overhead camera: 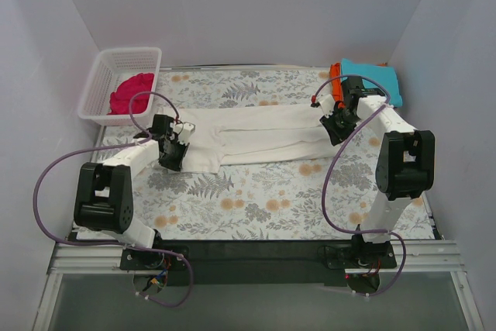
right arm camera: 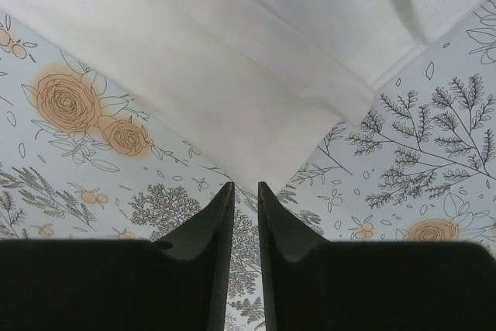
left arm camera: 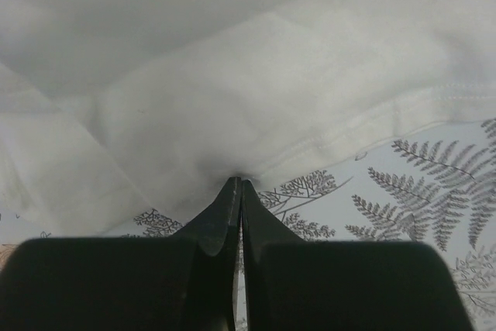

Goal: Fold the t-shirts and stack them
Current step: Fold the tshirt

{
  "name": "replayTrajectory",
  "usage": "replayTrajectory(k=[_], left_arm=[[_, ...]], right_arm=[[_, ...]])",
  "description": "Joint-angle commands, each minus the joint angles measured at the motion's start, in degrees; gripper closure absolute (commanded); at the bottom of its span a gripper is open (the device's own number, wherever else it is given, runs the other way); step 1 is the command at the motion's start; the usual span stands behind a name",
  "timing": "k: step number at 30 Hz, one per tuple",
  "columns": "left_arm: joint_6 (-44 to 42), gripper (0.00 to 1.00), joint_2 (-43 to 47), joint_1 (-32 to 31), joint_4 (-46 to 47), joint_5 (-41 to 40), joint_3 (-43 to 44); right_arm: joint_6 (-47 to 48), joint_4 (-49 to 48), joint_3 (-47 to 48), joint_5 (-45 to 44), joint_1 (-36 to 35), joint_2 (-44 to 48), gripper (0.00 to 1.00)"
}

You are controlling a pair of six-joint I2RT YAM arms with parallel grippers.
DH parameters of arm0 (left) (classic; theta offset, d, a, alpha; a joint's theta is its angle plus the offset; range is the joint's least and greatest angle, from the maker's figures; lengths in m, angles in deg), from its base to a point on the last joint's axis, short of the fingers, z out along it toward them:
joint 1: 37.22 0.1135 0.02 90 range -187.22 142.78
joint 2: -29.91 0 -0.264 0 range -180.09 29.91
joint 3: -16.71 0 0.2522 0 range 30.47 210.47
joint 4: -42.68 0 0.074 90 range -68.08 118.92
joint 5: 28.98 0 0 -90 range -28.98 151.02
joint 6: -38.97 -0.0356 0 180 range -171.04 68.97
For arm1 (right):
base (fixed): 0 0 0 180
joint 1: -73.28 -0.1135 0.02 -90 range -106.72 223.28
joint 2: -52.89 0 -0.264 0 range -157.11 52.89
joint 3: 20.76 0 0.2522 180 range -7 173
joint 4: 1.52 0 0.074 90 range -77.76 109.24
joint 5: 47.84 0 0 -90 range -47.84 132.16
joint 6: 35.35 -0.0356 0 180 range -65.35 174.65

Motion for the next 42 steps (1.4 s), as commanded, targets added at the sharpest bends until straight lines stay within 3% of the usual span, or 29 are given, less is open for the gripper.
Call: replayTrajectory(k=[1,7,18,20,23,26,35,42], left_arm=[[-0.5,1.00,3.7,-0.3,-6.1,3.4,5.0],[0.4,1.00,2.5,-0.3,-10.6,5.9,14.3],[3.8,1.00,-9.9,-0.2,-1.8,4.5,25.9],[4.2,1.00,-12.8,-0.2,-0.9,4.1,29.4],[4.1,1.00,-16.0,-0.1,0.2,3.1,32.9],[4.1,1.00,-18.7,0.0,1.4,2.0,34.8],[6.9,1.00,-24.0,1.5,3.4,0.0,38.7],[8.1,1.00,-27.4,2.2,3.1,-1.0,42.6]], right_arm=[[0.4,0.5,-0.1,0.8,-0.1,-0.2,0.79],[0.5,0.4,-0.1,0.8,-0.1,-0.4,0.79],[0.5,0.4,0.2,0.8,-0.1,-1.1,0.79],[0.5,0.3,0.1,0.6,-0.1,-1.0,0.75],[0.5,0.2,0.2,0.0,-0.1,-0.4,0.49],[0.3,-0.3,0.9,0.1,-0.1,-0.2,0.45],[-0.3,-0.8,1.7,0.4,0.0,-2.4,0.62],[-0.5,-1.1,1.4,0.2,0.0,-3.0,0.65]])
